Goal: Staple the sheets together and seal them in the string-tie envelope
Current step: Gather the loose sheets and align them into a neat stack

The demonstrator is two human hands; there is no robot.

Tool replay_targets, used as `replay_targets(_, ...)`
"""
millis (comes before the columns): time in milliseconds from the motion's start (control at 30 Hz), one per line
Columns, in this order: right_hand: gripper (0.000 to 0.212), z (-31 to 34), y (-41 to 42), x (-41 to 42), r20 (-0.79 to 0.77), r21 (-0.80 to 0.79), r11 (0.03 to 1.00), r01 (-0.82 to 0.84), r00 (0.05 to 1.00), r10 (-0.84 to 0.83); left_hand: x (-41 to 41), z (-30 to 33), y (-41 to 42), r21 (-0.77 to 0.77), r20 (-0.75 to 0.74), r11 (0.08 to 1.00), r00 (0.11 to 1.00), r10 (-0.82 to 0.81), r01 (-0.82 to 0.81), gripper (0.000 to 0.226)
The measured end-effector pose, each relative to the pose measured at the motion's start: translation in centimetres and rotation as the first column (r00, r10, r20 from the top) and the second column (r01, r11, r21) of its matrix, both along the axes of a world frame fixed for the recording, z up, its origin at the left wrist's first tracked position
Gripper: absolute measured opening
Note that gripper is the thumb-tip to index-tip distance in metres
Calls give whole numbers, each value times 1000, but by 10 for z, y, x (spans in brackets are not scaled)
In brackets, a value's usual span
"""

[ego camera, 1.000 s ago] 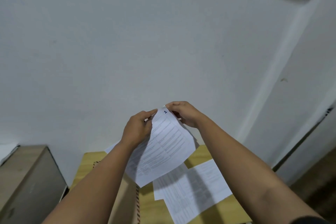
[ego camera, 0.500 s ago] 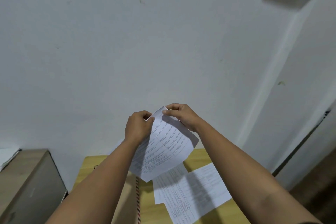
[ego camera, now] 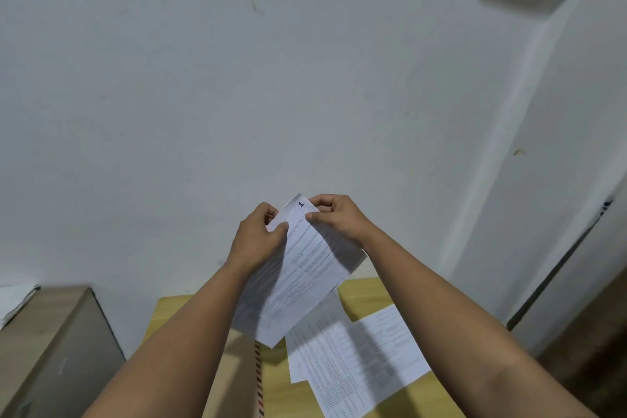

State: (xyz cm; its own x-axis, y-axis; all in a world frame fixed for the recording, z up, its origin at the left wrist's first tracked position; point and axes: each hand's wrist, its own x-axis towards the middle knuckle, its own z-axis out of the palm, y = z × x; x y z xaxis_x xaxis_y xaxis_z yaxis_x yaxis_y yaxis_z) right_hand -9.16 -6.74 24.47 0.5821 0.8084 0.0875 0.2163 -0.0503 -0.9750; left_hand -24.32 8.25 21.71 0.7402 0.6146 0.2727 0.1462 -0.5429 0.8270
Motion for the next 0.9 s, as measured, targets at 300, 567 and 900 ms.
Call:
replay_targets(300,34,-8,-11,4,83,-29,999,36,996,-33,-6,-1,-1,-32,55,999,998,18,-16,39)
replay_targets(567,38,-9,-13,9,118,32,994,100,988,-103,-12,2,0,75,-67,982,983,-169,173,61)
replay_targets(900,34,-10,-13,8,184,9,992,126,975,-125,6,-3,-8,94,-68,980,984,-166,172,59)
